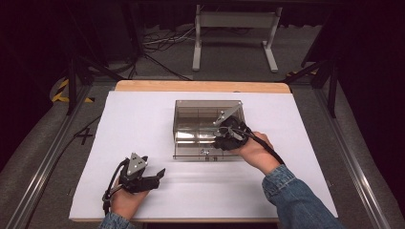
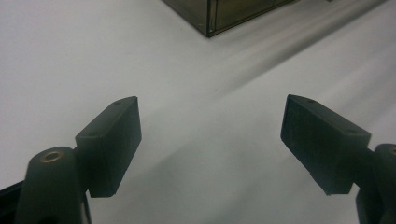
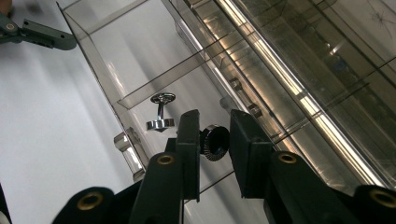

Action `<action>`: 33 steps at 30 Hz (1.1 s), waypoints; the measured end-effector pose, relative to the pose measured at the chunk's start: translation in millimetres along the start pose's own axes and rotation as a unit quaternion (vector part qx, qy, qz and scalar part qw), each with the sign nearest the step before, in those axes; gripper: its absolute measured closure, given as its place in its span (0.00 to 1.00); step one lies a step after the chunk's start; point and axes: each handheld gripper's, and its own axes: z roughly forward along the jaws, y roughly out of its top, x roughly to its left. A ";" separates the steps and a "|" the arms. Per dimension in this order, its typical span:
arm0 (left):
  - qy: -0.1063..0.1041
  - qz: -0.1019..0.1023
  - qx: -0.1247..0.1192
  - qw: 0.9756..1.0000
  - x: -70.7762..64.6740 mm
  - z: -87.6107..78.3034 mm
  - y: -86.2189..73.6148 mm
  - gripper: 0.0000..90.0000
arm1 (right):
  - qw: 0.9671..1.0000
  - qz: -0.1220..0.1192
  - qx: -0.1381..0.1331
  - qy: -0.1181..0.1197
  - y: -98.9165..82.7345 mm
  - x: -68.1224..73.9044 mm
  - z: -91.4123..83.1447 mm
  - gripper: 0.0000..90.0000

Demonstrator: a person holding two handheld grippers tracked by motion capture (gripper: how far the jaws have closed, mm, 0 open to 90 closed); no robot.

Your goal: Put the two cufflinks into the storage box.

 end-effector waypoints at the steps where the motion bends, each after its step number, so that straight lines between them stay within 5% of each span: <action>1: 0.000 0.000 0.000 1.000 0.0 0.0 0.0 0.23 | 1.000 0.000 0.001 -0.002 -0.2 0.1 0.9 0.82; 33: -0.001 0.000 0.000 1.000 0.1 -0.1 -0.1 0.23 | 1.000 -0.005 0.021 0.006 -1.6 5.2 10.1 0.79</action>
